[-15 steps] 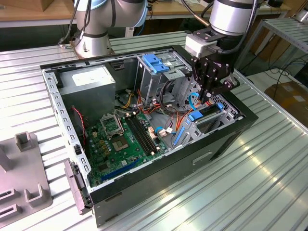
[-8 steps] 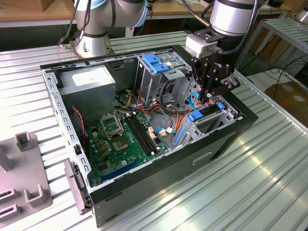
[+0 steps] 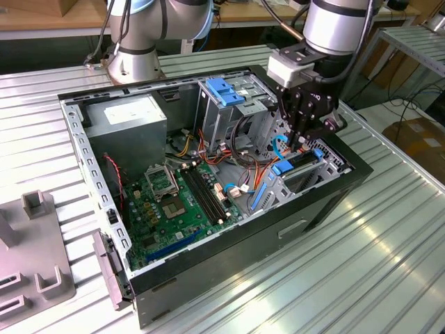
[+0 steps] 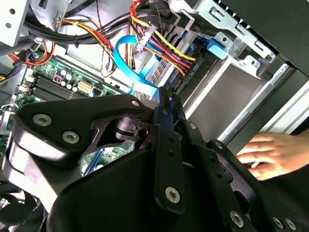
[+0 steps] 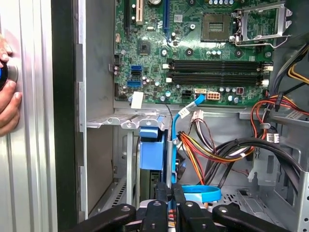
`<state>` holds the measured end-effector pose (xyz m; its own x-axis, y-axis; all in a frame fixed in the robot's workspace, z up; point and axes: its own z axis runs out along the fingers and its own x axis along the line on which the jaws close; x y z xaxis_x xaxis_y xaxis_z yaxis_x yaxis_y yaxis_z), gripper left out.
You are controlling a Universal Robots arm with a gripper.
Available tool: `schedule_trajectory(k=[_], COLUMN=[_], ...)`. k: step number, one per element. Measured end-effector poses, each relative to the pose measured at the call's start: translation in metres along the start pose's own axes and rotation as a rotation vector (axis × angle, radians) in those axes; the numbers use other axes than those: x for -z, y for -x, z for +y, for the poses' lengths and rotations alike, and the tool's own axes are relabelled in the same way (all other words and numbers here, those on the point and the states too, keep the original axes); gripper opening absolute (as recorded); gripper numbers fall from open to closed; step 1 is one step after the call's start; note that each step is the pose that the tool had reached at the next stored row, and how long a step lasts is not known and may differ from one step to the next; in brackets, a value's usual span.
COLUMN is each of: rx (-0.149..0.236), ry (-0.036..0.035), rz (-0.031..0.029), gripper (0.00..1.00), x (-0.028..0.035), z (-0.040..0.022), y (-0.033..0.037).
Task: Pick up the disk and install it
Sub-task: 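Insert the second disk wire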
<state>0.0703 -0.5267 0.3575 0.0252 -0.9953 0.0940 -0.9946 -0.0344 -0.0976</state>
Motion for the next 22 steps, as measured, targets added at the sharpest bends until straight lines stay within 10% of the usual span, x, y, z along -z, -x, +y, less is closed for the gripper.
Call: schedule_trajectory(k=[6, 12, 22], rx=[-0.004, -0.009, -0.015], ry=[-0.0092, -0.0477, -0.0567], rz=[-0.0373, -0.0542, -0.0943], gripper=[0.16, 0.16, 0.16], x=[-0.0023, -0.0032, -0.0083], z=[0.0005, 0.0009, 0.0031], y=[-0.0097, -0.0120, -0.0274])
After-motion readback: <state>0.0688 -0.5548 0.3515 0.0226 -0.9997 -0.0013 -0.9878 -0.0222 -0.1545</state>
